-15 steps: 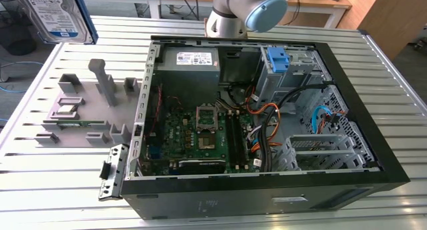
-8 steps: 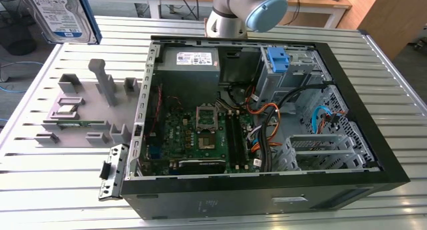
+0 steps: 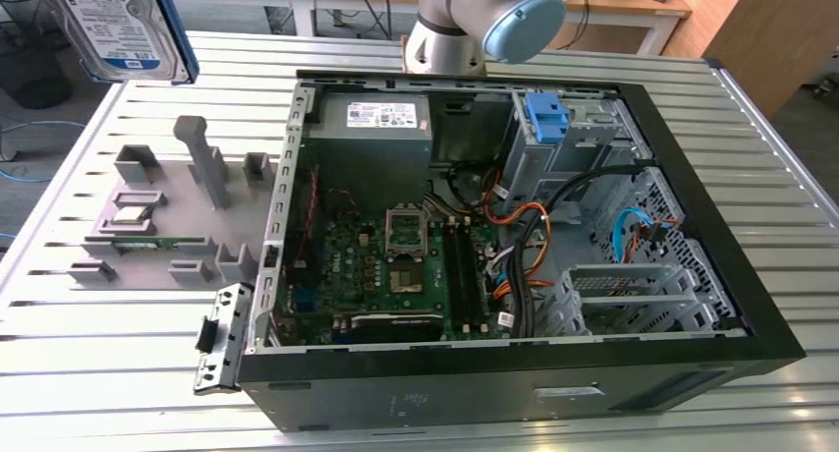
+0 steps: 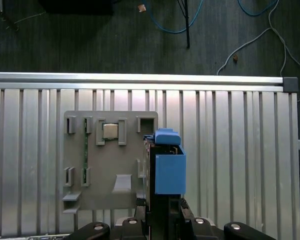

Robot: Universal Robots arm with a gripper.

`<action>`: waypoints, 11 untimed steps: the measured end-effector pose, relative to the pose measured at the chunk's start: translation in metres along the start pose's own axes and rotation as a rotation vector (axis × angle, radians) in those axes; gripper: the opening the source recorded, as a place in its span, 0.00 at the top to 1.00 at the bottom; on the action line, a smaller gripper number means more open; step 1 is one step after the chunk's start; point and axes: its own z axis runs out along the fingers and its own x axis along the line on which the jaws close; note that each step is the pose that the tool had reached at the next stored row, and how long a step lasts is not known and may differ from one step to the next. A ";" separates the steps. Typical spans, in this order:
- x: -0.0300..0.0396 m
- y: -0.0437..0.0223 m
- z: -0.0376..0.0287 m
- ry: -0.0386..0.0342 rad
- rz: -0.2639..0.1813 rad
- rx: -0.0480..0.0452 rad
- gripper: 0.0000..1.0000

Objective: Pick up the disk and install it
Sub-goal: 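Pick up the disk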

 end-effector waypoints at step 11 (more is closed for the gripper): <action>-0.0007 0.0002 -0.0072 0.0000 0.000 0.0001 0.65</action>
